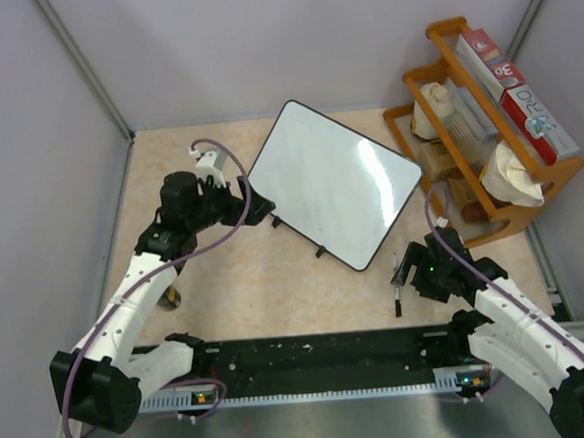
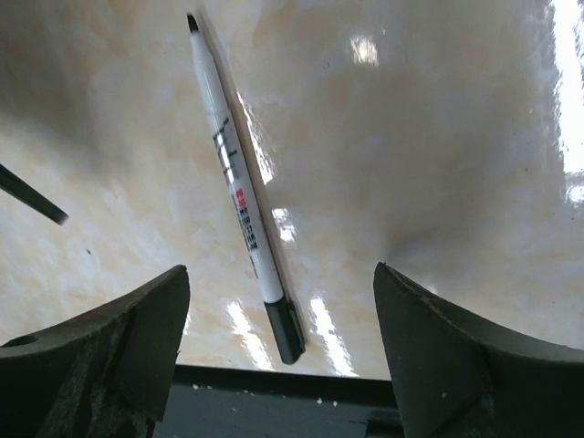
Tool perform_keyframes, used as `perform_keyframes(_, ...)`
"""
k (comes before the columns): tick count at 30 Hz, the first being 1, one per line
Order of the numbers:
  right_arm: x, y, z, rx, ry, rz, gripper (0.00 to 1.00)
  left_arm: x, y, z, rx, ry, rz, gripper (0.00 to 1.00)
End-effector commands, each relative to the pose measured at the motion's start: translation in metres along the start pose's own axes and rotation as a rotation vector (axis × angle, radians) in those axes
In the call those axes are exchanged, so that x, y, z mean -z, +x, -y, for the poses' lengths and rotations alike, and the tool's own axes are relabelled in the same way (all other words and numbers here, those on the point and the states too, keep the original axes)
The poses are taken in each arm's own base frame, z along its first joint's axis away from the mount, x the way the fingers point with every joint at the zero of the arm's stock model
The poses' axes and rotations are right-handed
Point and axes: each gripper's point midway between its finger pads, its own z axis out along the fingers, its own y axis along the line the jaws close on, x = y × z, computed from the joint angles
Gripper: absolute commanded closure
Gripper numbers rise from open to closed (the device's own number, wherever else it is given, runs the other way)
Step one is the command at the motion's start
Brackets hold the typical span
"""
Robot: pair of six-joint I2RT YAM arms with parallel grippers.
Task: Write a sentence on the whiteboard
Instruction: Pick up the whiteboard marker at the center of the board.
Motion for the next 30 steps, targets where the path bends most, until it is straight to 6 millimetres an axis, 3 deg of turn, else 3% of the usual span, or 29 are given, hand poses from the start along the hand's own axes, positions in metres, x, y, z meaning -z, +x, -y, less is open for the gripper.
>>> perform_keyframes(1,-0.003,0.005,0.001,0.036,0.025,0.021,0.25,-0.001,-0.035,0.033,-0.102,0.046,0.05,0.01)
perform_keyframes(5,-0.006,0.004,0.0,0.092,0.073,0.046,0.34,0.0,-0.052,0.051,-0.119,0.088,0.075,0.02)
perform_keyframes(11,-0.014,0.015,-0.005,0.19,0.115,0.049,0.46,0.008,-0.059,0.059,-0.137,0.097,0.102,0.02)
perform_keyframes(15,-0.022,0.021,-0.003,0.245,0.168,0.029,0.71,0.013,-0.059,0.061,-0.154,0.107,0.113,0.01)
perform_keyframes(23,-0.031,0.034,0.003,0.332,0.25,-0.01,0.78,0.024,-0.071,0.066,-0.166,0.098,0.153,0.01)
perform_keyframes(26,-0.034,0.04,0.009,0.35,0.282,-0.038,0.99,0.029,-0.073,0.068,-0.175,0.089,0.154,0.01)
perform_keyframes(30,-0.031,0.046,0.01,0.373,0.281,-0.079,1.0,0.04,-0.08,0.07,-0.2,0.075,0.171,0.01)
